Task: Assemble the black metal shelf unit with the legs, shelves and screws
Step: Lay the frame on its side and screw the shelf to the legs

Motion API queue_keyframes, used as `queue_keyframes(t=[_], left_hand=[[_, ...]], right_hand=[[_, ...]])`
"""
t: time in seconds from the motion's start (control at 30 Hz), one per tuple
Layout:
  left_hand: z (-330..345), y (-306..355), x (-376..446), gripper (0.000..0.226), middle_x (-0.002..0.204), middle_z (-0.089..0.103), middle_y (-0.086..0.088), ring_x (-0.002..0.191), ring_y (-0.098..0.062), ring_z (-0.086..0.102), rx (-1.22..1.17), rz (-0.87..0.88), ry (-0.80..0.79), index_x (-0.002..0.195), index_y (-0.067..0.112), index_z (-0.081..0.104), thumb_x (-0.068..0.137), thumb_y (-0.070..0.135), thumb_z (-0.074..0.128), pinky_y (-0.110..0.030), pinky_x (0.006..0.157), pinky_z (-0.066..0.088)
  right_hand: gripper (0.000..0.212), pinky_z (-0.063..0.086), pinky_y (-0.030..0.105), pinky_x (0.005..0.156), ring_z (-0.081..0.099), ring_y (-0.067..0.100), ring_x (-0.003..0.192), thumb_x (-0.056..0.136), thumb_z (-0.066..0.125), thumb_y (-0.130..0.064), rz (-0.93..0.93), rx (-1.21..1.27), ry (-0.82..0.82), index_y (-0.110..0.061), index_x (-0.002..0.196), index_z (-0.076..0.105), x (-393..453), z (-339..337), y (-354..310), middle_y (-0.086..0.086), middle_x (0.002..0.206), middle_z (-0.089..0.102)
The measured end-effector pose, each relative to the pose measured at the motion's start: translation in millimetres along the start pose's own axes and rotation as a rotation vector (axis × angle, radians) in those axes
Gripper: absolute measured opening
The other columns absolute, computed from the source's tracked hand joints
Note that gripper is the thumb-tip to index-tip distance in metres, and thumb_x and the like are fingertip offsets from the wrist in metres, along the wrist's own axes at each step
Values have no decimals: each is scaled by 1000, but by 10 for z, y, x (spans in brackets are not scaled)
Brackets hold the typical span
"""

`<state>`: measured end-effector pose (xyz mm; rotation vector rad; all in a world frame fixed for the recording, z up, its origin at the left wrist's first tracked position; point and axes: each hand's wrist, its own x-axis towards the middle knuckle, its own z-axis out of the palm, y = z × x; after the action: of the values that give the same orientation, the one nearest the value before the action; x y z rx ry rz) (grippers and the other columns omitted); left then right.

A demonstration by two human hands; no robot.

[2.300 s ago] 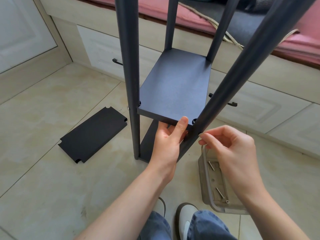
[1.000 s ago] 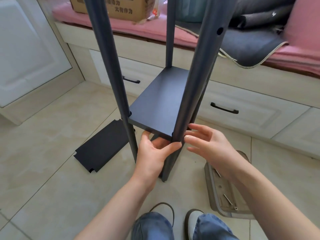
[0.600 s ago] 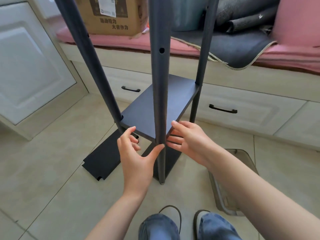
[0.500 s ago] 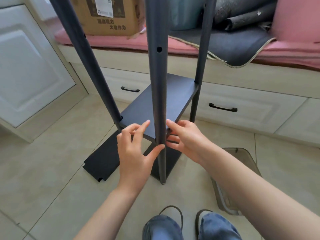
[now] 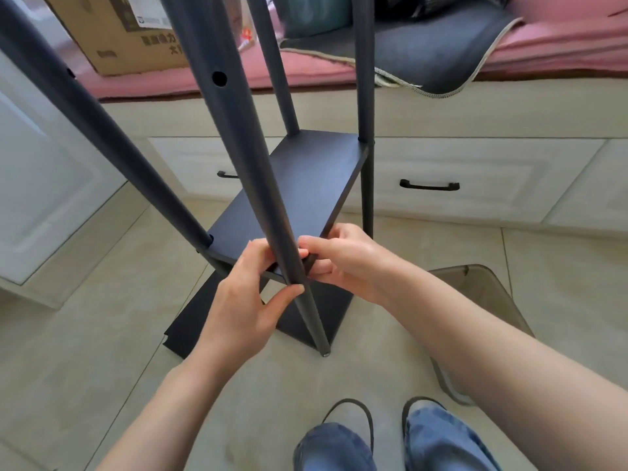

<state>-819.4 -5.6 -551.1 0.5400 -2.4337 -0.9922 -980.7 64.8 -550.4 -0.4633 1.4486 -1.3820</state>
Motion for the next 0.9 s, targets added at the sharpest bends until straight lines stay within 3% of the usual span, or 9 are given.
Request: queue_keyframes(t=[0.1, 0.23, 0.4, 0.5, 0.6, 0.8, 0.9], left_hand=[[-6, -27, -7, 45, 119, 67, 11, 118, -4, 62, 23, 20, 7, 122, 18, 57, 82, 34, 68, -9, 98, 43], [-8, -51, -19, 46, 122, 63, 22, 121, -4, 60, 28, 39, 13, 127, 18, 58, 84, 31, 68, -15, 101, 45], [-18, 6, -27, 45, 122, 61, 27, 120, 2, 58, 60, 31, 9, 128, 28, 54, 85, 30, 68, -9, 100, 41], [-83, 77, -68, 47, 118, 59, 39, 118, 17, 52, 76, -31, 22, 124, 37, 49, 81, 36, 67, 0, 96, 36], [-198, 153, -133, 51, 115, 57, 49, 114, 30, 43, 47, -112, 24, 123, 48, 44, 78, 40, 67, 8, 88, 29], [-281, 354, -361, 47, 108, 69, 33, 110, 22, 54, -70, -208, 75, 118, 38, 47, 77, 38, 70, 6, 86, 36], [-277, 447, -479, 46, 103, 67, 40, 107, 25, 54, -125, -249, 97, 116, 42, 46, 80, 31, 73, 4, 85, 37]], right_hand=[[33, 55, 45, 95, 71, 27, 101, 94, 65, -20, -23, 14, 29, -13, 124, 52, -16, 26, 50, 9, 118, 67], [35, 56, 42, 93, 70, 25, 100, 94, 65, -25, -14, 11, 78, -14, 124, 50, -37, 63, 97, 9, 114, 67], [36, 57, 41, 93, 59, 6, 48, 94, 65, -24, 46, 9, 70, -11, 124, 49, -56, 61, 20, 11, 98, 67], [35, 59, 41, 89, 73, 15, 70, 93, 68, -24, 59, 15, 53, -13, 121, 51, -75, 94, -15, 9, 99, 73], [34, 59, 41, 87, 76, 23, 84, 93, 68, -24, 79, 25, 40, -15, 121, 53, -104, 152, -73, 8, 101, 75], [29, 60, 34, 81, 76, 21, 82, 93, 68, -20, 93, -77, 55, -12, 116, 54, -370, 284, -214, 10, 99, 75], [20, 57, 38, 91, 75, 20, 86, 94, 65, -19, 89, -172, 45, -8, 110, 59, -520, 296, -207, 11, 96, 76]])
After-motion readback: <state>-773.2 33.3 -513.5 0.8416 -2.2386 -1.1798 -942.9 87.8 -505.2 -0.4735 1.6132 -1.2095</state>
